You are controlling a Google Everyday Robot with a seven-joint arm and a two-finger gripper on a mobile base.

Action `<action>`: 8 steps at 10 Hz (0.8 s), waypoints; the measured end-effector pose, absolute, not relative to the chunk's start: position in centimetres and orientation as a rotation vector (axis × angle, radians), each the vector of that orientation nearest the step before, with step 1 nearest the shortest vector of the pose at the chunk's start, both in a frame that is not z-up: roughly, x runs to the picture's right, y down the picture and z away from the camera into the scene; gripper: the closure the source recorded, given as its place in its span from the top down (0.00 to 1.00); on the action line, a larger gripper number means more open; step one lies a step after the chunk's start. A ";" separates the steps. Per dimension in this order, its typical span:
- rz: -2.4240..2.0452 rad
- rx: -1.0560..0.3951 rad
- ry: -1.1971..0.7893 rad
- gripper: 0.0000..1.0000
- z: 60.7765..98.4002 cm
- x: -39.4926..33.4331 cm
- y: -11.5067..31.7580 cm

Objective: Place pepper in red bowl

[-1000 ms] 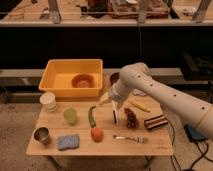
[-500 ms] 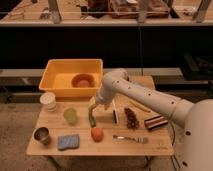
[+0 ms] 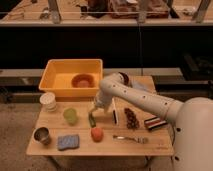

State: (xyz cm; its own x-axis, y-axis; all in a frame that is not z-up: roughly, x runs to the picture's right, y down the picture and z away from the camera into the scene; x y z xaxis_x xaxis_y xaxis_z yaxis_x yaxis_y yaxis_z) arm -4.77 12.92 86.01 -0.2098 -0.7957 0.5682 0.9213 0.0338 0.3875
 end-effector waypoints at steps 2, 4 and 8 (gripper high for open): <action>-1.603 -0.207 -0.842 0.65 85.9 -5.4 13.8; -1.614 -0.219 -0.859 0.65 86.2 -6.0 14.6; -1.637 -0.253 -0.867 0.62 86.9 -6.3 16.2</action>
State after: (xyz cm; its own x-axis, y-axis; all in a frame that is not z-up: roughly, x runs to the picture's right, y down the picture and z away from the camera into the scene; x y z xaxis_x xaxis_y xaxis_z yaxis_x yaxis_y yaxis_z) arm -6.29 16.24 86.91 -0.2706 -0.7556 0.5965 0.9180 -0.0160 0.3961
